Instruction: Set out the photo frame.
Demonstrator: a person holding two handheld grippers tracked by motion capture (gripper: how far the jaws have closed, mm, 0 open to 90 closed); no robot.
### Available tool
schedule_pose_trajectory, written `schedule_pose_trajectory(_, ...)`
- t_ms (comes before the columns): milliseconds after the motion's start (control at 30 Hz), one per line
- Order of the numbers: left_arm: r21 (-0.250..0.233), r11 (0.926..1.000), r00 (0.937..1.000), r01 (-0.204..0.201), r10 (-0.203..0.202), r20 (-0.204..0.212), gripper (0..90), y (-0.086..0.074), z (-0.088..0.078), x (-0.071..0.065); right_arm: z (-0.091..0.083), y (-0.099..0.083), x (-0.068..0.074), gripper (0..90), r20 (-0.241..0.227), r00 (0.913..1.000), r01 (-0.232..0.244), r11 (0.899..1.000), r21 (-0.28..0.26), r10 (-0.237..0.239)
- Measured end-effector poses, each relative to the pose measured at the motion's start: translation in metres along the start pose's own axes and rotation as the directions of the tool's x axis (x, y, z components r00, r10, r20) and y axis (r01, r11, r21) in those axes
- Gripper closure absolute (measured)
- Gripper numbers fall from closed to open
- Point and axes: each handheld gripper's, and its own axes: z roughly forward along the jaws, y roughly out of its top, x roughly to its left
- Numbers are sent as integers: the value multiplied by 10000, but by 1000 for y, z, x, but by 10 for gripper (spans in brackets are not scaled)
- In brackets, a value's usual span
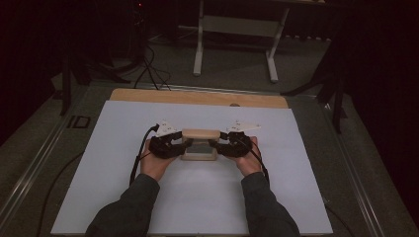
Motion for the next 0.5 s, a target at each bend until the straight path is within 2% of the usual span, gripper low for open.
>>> schedule_pose_trajectory(300,49,9999,9999,89,-89,-88,503,-1,4,6,7,4,-2,487,127,9999,6,9999,121,-8)
schedule_pose_trajectory(500,49,9998,9997,184,-183,-161,502,-1,6,8,12,4,-3,481,133,9998,-171,9998,111,169)
